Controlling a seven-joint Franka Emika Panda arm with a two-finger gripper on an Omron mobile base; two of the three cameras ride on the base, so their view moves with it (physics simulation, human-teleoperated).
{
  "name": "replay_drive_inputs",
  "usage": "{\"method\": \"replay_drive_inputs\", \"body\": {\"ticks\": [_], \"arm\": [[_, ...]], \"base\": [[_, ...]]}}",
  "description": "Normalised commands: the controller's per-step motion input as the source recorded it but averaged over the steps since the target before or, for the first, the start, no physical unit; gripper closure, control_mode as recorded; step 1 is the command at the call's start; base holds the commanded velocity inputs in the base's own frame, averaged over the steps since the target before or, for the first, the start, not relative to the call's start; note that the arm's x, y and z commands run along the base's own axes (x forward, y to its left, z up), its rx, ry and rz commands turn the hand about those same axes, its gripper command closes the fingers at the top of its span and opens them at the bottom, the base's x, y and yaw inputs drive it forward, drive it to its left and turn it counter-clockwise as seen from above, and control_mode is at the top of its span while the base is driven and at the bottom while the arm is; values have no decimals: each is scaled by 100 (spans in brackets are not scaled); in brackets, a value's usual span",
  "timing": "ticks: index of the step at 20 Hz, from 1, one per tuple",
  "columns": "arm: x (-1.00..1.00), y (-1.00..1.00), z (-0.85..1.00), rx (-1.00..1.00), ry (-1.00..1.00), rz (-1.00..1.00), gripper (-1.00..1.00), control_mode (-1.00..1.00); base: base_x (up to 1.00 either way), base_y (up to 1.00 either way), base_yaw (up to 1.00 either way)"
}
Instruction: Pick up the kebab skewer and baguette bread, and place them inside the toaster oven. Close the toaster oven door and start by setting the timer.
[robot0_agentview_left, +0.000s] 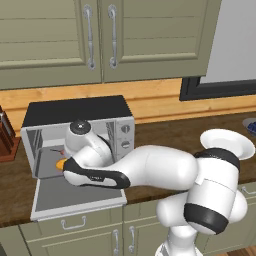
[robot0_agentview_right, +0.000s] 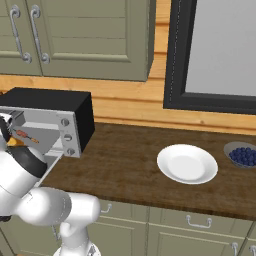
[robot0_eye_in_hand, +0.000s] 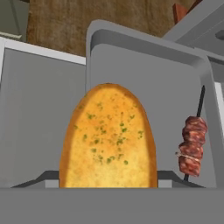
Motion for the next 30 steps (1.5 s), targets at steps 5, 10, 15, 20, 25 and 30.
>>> {"method": "replay_drive_inputs", "body": {"ticks": [5, 10, 15, 20, 25, 30], "arm": [[13, 5, 16, 0, -6, 0, 100, -100], [11, 0, -2, 0, -4, 0, 100, -100], [9, 0, -2, 0, -2, 0, 100, -100], [0, 0, -15, 0, 0, 0, 100, -100], [0, 1, -25, 0, -1, 0, 100, -100], [1, 0, -1, 0, -6, 0, 100, -100]], "base": [[0, 0, 0], [0, 0, 0], [0, 0, 0], [0, 0, 0], [0, 0, 0], [0, 0, 0]]}}
